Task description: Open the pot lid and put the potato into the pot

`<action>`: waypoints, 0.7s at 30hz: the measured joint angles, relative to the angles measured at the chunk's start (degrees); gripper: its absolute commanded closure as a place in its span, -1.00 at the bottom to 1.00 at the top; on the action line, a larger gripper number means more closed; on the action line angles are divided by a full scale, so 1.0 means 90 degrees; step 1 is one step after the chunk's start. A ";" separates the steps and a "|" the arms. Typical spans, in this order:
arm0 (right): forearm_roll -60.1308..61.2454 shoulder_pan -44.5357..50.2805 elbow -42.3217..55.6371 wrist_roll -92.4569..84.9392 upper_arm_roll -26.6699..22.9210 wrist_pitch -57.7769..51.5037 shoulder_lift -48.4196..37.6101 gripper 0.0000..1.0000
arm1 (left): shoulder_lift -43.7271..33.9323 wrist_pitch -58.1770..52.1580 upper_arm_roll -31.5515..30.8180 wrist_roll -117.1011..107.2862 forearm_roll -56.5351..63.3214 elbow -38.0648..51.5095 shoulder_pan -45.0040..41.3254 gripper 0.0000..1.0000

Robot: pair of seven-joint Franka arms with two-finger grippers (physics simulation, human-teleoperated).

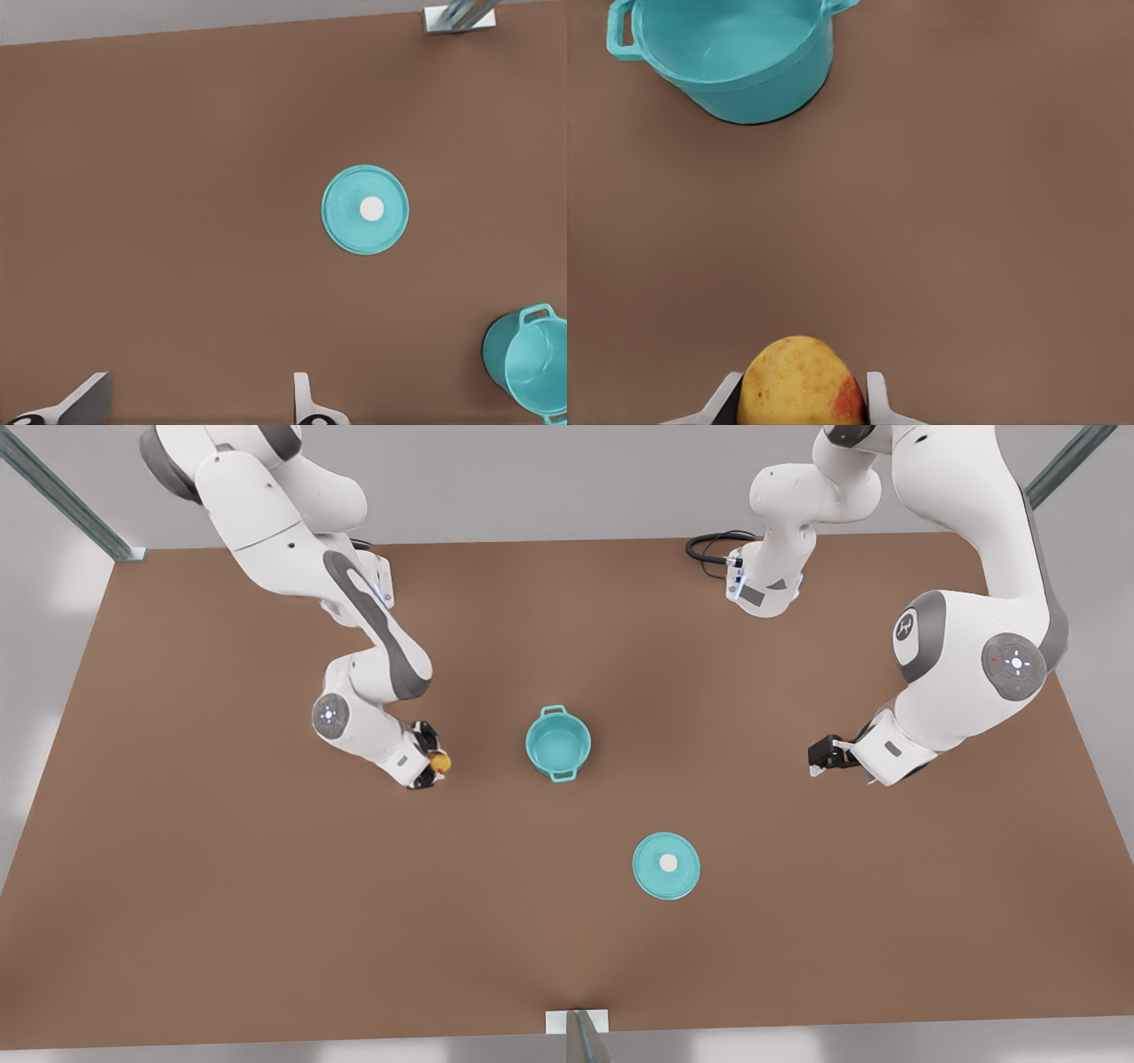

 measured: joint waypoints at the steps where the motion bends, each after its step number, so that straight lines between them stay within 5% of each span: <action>1: 0.0138 0.0003 0.0057 -0.0008 0.0149 0.0000 0.0005 -0.02 | -0.0003 0.0000 0.0000 0.0004 0.0000 0.0000 0.0000 -1.00; 8: 0.1202 0.0820 0.0611 -0.0050 0.0585 0.0057 0.0242 -0.02 | -0.0006 -0.0002 0.0003 0.0027 0.0001 0.0000 0.0000 -1.00; 21: 0.1602 0.2047 0.1674 0.0004 0.0225 0.0815 0.1563 -0.02 | -0.0005 -0.0015 0.0007 0.0054 0.0015 -0.0015 0.0003 -1.00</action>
